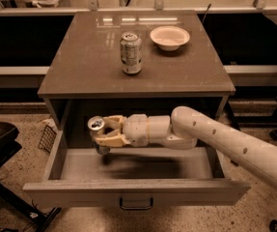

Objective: Place redbull can into top drawer

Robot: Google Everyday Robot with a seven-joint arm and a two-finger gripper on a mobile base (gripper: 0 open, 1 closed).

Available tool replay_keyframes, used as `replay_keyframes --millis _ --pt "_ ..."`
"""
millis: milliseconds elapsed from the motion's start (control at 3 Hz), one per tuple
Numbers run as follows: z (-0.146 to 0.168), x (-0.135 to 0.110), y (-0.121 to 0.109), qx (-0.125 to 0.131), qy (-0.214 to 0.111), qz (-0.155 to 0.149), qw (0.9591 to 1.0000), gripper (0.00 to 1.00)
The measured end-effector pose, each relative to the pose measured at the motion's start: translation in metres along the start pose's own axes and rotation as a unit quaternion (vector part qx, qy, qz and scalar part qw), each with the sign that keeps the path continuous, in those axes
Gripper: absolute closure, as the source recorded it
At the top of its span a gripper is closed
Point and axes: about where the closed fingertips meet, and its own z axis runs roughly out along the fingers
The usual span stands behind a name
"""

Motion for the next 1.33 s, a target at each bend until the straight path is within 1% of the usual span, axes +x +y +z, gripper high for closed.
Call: replay_keyframes --millis 333,667,1000,1333 --pt "0.002 0.035 0.006 0.012 -0.003 -0.019 0.9997 1.00" --pt "0.001 0.053 0.010 0.023 0.004 -0.023 0.9995 1.00" --pt "0.003 0.052 0.010 0.021 0.003 -0.023 0.9995 0.82" --pt "0.006 0.051 0.012 0.018 0.002 -0.023 0.9996 0.51"
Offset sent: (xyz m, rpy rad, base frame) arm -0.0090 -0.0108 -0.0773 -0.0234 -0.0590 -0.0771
